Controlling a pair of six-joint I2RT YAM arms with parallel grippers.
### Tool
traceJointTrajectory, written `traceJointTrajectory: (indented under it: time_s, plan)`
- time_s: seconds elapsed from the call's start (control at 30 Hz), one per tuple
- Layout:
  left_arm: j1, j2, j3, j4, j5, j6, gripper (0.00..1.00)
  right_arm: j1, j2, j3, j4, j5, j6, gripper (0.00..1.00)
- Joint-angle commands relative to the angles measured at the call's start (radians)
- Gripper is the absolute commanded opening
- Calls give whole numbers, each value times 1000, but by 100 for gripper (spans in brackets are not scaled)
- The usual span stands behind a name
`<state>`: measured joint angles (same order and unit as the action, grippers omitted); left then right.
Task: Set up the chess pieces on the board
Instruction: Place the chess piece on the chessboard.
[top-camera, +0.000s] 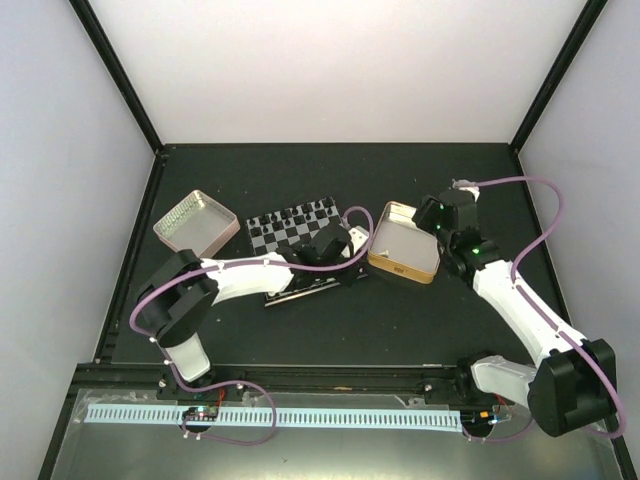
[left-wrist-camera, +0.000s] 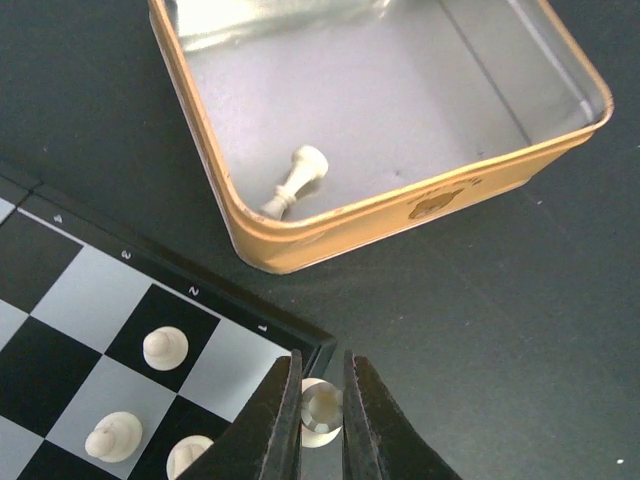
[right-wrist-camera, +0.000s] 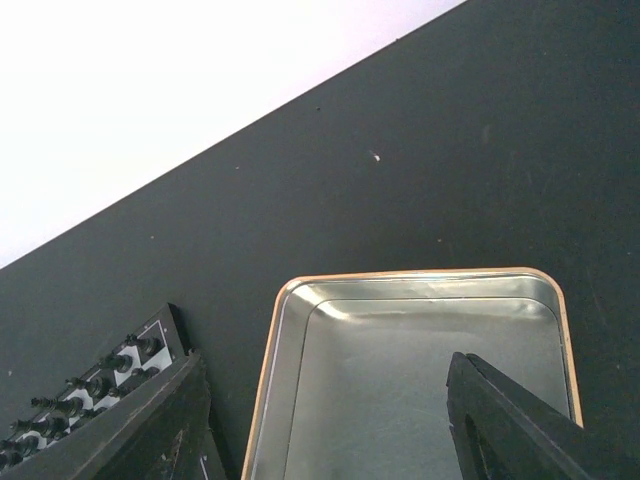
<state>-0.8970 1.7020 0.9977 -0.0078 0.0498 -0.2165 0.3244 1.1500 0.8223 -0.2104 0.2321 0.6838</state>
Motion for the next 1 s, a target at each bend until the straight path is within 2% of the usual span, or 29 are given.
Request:
traceJointTrajectory:
  time_s: [0.0,0.37,0.97]
  plan:
    - [-6,41,47,2,-37,24,2,-17,5,-8,-6,6,19,66]
    - [-7,127,99,-28,-124,55,2,-36,43,-2,-11,-44,30,66]
    - [-5,179,127,-69,-156,48,10,-42,80,14,-15,-88,31,66]
